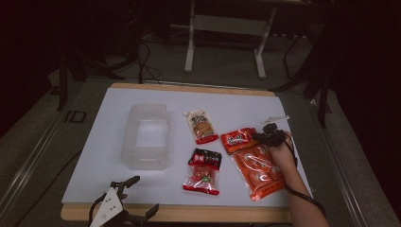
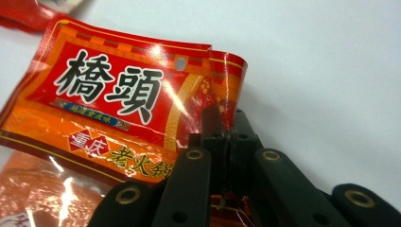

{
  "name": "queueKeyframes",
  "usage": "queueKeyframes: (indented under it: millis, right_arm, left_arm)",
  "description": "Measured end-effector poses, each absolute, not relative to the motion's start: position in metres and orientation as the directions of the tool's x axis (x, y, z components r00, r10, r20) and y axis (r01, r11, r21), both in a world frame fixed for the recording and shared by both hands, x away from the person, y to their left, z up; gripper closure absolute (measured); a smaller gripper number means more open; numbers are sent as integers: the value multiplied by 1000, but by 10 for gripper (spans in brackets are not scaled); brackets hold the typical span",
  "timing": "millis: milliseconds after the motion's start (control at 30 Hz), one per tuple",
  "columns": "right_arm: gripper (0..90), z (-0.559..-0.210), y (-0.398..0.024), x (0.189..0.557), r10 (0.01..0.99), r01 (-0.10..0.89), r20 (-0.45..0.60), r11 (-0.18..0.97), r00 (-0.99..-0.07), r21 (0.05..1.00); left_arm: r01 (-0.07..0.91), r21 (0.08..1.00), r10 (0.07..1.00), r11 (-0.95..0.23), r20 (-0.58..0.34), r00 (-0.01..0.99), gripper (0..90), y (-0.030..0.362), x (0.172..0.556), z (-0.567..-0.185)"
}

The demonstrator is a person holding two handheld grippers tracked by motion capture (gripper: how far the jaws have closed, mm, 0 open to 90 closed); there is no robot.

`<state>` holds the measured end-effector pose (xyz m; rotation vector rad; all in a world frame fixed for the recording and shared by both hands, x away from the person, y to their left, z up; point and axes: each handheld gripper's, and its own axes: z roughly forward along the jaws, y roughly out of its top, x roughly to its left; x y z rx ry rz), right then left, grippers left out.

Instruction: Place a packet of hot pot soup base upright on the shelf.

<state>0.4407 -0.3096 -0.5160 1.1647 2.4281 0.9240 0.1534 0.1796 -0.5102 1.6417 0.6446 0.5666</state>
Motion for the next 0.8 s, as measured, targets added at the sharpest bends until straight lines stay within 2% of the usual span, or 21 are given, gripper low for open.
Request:
queueKeyframes:
  millis: [633, 800]
  right_arm:
    - [889, -480, -327, 413, 792, 501, -13, 399, -610, 768]
    - [890, -468, -329, 404, 790, 470, -14, 378, -613, 797]
  left_arm:
    - [105, 989, 686, -108, -2, 727, 0, 178, 155, -511]
    - [78, 990, 706, -119, 29, 707, 3, 179, 155, -511]
